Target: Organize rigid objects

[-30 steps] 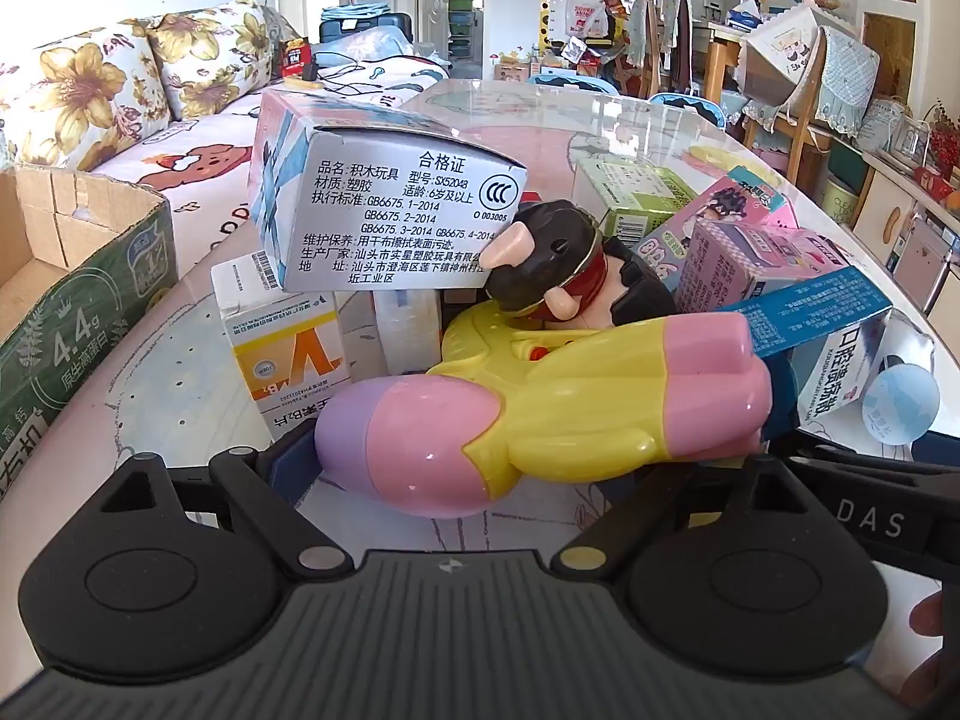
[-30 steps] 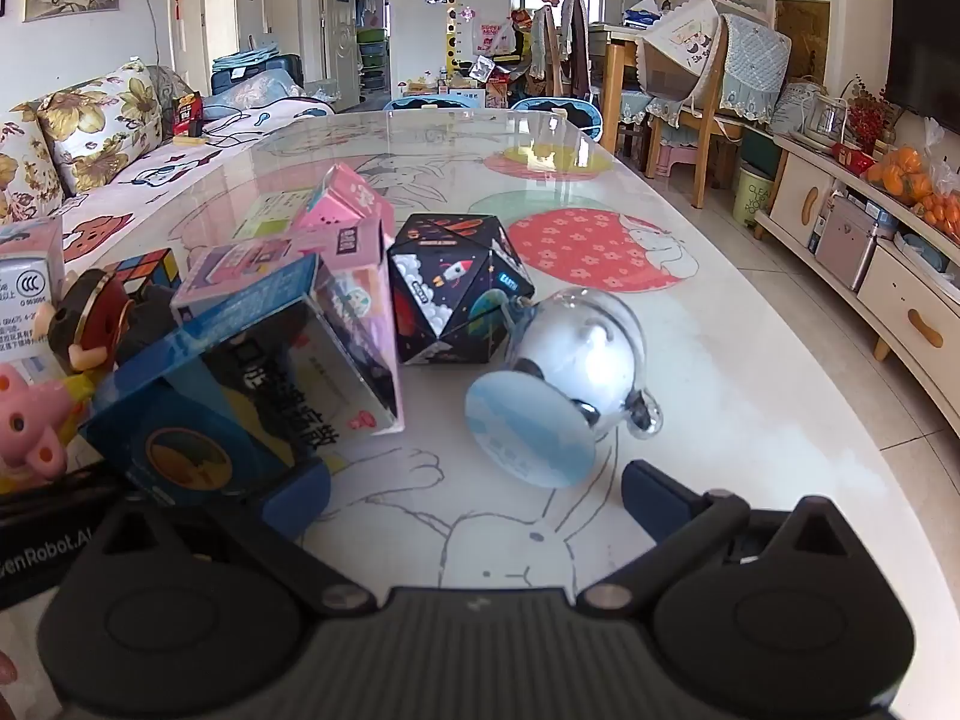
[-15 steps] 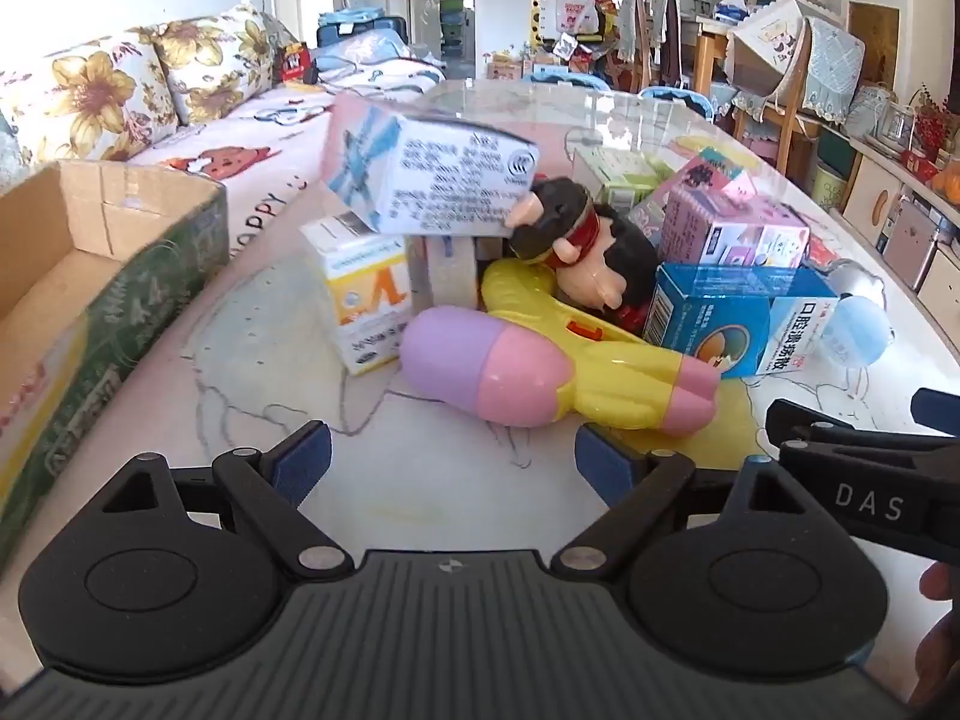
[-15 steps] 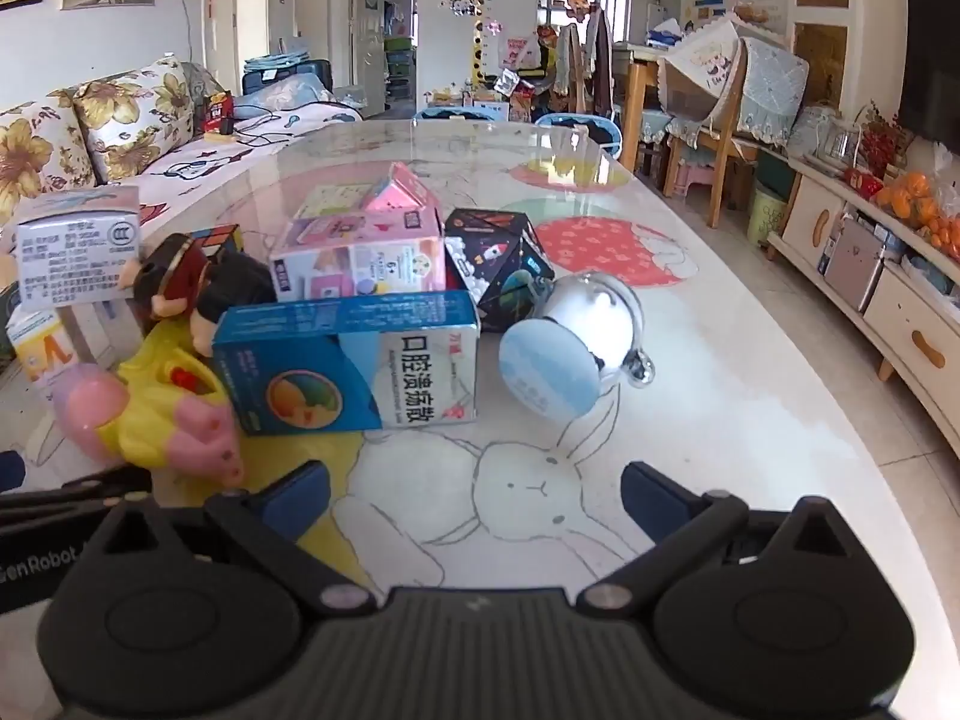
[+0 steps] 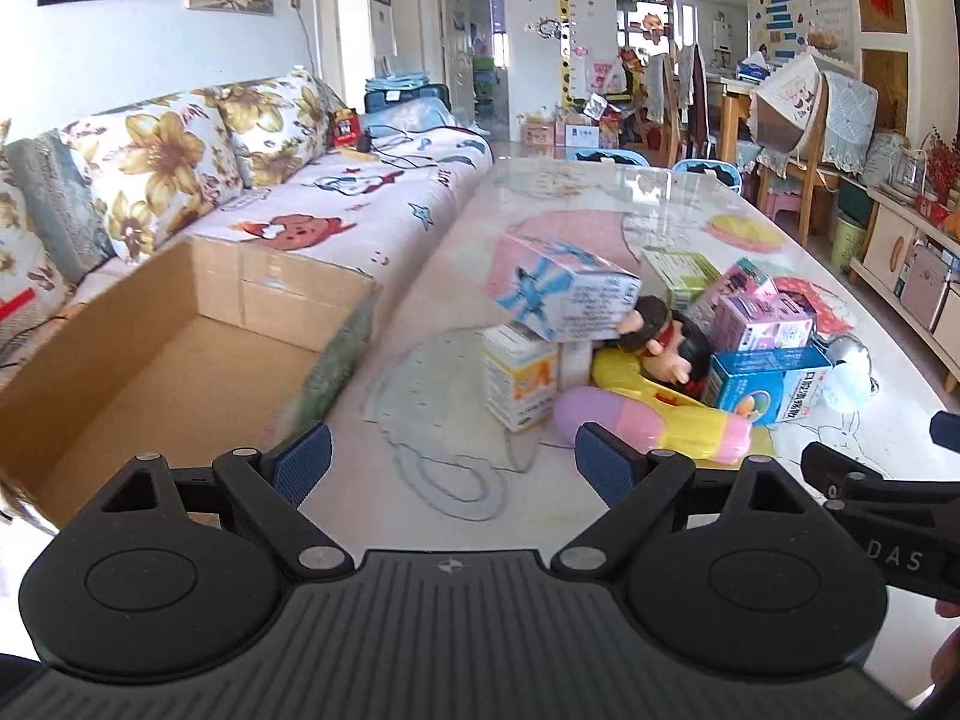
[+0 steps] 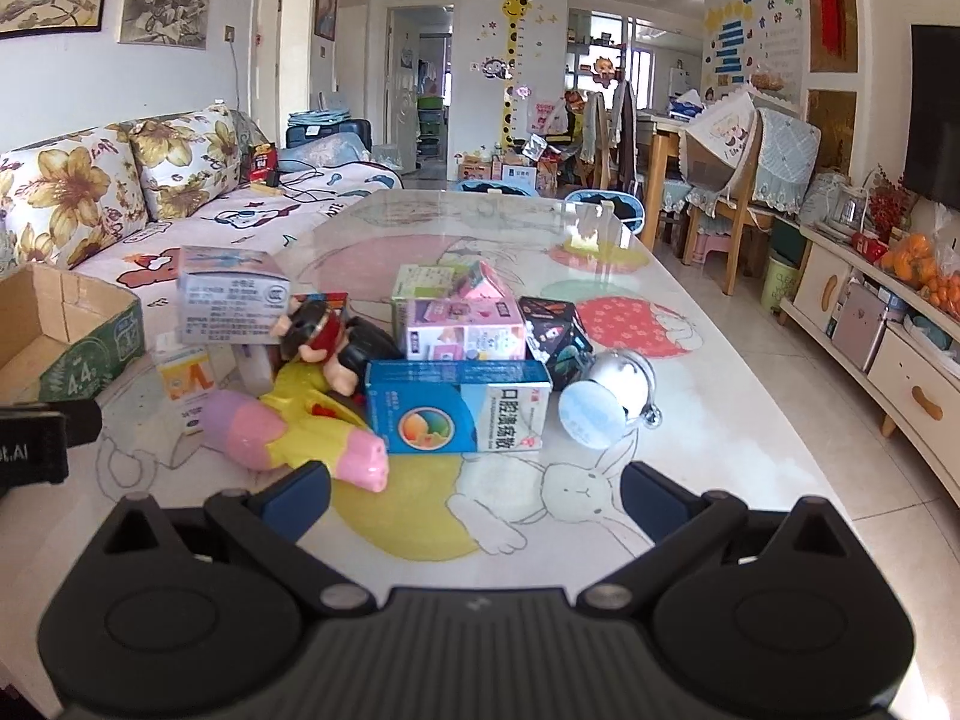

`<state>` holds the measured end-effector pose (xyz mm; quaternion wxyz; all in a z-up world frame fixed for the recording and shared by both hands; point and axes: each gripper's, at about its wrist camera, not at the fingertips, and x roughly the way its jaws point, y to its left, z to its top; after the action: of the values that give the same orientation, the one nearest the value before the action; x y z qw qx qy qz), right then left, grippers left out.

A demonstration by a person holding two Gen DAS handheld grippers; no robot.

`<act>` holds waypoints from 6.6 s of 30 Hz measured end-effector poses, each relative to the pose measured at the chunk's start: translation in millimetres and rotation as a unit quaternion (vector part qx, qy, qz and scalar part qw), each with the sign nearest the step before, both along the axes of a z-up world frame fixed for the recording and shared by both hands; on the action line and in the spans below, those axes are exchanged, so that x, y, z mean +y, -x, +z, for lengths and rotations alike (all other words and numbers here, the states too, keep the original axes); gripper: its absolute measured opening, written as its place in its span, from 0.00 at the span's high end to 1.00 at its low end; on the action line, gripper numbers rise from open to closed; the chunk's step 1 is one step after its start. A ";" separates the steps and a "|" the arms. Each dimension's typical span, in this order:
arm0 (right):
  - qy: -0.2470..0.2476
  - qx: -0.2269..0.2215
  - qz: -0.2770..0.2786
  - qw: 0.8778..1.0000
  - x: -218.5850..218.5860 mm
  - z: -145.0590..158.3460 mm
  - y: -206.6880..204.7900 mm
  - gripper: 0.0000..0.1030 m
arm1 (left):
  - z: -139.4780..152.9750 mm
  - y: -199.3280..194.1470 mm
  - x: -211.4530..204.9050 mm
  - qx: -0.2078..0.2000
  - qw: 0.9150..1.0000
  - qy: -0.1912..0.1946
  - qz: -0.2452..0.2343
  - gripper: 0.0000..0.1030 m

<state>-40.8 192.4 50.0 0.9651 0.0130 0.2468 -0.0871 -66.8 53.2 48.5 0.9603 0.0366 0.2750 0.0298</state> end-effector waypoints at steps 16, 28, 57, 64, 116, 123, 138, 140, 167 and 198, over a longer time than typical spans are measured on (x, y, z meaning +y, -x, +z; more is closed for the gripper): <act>0.013 -0.055 0.078 0.995 77.8 50.0 39.1 0.04 | -1.5 15.9 8.0 -0.061 0.995 -0.024 0.069 0.00; 0.028 -0.096 0.109 0.989 105.2 76.6 64.4 0.06 | -15.2 28.1 -4.7 -0.095 0.991 -0.013 0.096 0.00; -0.011 -0.018 0.019 1.000 10.1 -6.1 32.3 0.05 | -16.7 -22.6 -15.2 -0.106 0.988 -0.013 -0.108 0.00; -0.043 -0.007 0.005 0.999 -22.0 -14.4 6.9 0.04 | -14.6 -65.0 -2.3 -0.086 0.976 -0.018 -0.198 0.00; -0.135 -0.005 -0.064 0.989 -147.1 -22.3 -84.5 0.10 | -52.8 -44.3 -12.9 -0.016 0.897 -0.144 -0.417 0.00; -0.126 0.006 -0.058 0.990 -150.1 -29.8 -93.0 0.13 | -51.4 -37.4 -15.8 -0.006 0.914 -0.111 -0.391 0.00; -0.150 0.022 -0.048 0.987 -155.1 -34.6 -87.4 0.47 | -49.6 -54.0 -15.3 -0.007 0.944 -0.076 -0.320 0.03; -0.144 0.022 -0.045 0.988 -154.2 -33.8 -85.0 0.47 | -48.4 -55.3 -12.1 -0.010 0.949 -0.070 -0.308 0.10; -0.161 -0.010 -0.046 0.986 -169.8 -21.2 -45.5 0.49 | -50.0 -57.6 3.1 0.013 0.903 -0.093 -0.420 0.31; -0.165 0.004 -0.019 0.986 -172.7 -19.9 -36.4 0.49 | -55.9 -44.8 -13.4 -0.015 0.905 -0.062 -0.420 0.73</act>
<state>-4.4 19.8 30.1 0.9468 0.1762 0.2617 -0.0633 -22.0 39.8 -7.4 0.8838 0.2076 0.2171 -0.3587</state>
